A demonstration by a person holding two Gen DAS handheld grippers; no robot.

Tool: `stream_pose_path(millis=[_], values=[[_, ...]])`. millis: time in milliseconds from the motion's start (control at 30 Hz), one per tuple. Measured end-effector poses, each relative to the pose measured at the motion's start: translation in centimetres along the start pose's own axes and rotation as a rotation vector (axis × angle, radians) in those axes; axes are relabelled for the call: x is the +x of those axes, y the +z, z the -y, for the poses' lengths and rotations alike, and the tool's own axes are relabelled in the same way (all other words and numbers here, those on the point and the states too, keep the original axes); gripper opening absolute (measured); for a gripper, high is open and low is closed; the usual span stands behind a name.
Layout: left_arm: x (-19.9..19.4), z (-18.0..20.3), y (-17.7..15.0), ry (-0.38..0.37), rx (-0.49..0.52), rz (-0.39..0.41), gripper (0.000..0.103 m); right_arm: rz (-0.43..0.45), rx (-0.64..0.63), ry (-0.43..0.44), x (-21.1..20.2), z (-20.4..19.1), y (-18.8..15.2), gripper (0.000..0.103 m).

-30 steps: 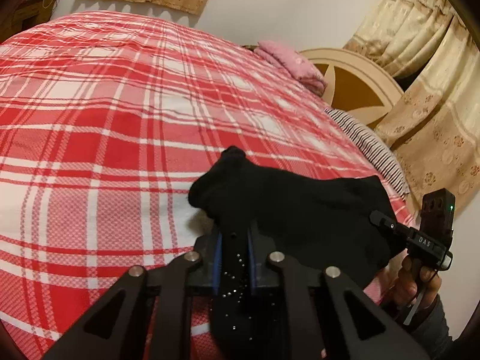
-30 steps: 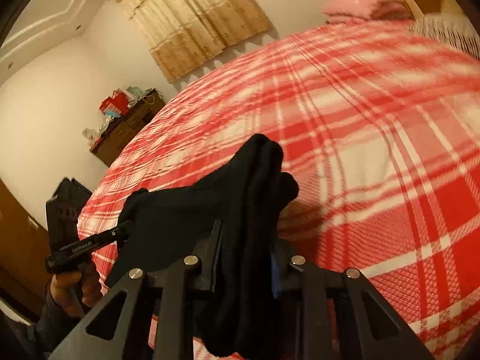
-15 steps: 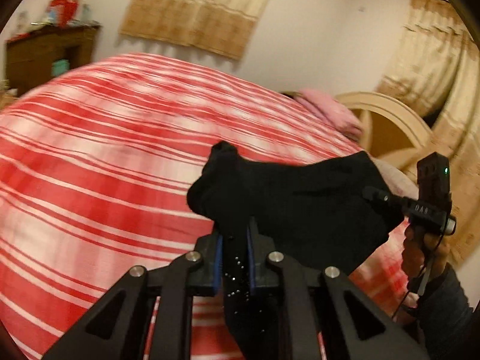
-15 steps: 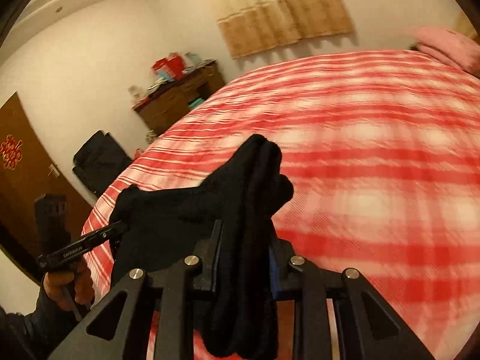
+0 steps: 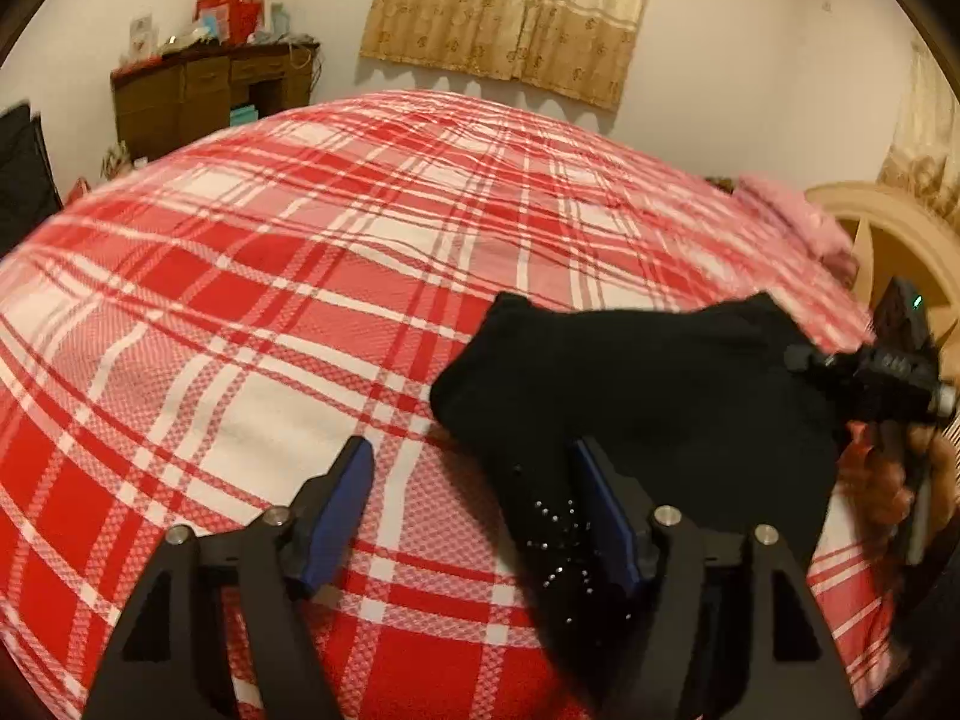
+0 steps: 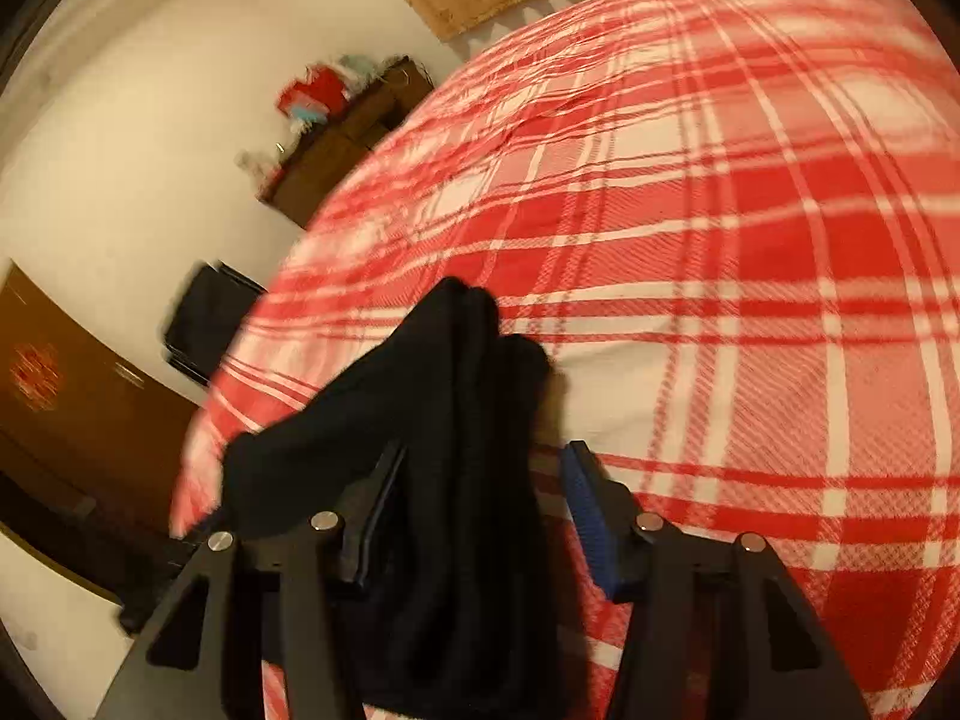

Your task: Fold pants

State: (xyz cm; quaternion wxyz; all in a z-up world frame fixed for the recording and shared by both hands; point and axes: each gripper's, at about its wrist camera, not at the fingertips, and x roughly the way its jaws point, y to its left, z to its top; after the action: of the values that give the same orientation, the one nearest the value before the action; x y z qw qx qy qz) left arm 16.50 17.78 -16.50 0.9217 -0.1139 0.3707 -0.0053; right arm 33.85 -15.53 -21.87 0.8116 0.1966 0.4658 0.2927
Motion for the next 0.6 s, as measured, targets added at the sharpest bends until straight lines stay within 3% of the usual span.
stream_pose_path(millis=[167, 267, 333, 400, 600], values=[[-2.1, 1.2, -1.0, 0.031, 0.035, 0.021, 0.075, 0.08, 0.01, -0.04, -3.4, -0.4, -1.5, 0.054], [-2.5, 2.2, -2.2, 0.042, 0.099, 0.01, 0.081, 0.063, -0.028, -0.029, -4.2, -1.1, -3.4, 0.055], [-1.7, 2.4, -2.8, 0.09, 0.138, 0.005, 0.086, 0.045, -0.04, -0.102, -3.8, -0.9, -4.4, 0.055], [-1.1, 1.3, -3.0, 0.09, 0.091, 0.012, 0.097, 0.069, -0.024, -0.082, -4.1, -0.3, -4.8, 0.055], [-1.8, 1.5, -3.2, 0.099, 0.096, 0.013, 0.098, 0.104, -0.019, -0.128, -4.7, -0.2, -4.9, 0.055]])
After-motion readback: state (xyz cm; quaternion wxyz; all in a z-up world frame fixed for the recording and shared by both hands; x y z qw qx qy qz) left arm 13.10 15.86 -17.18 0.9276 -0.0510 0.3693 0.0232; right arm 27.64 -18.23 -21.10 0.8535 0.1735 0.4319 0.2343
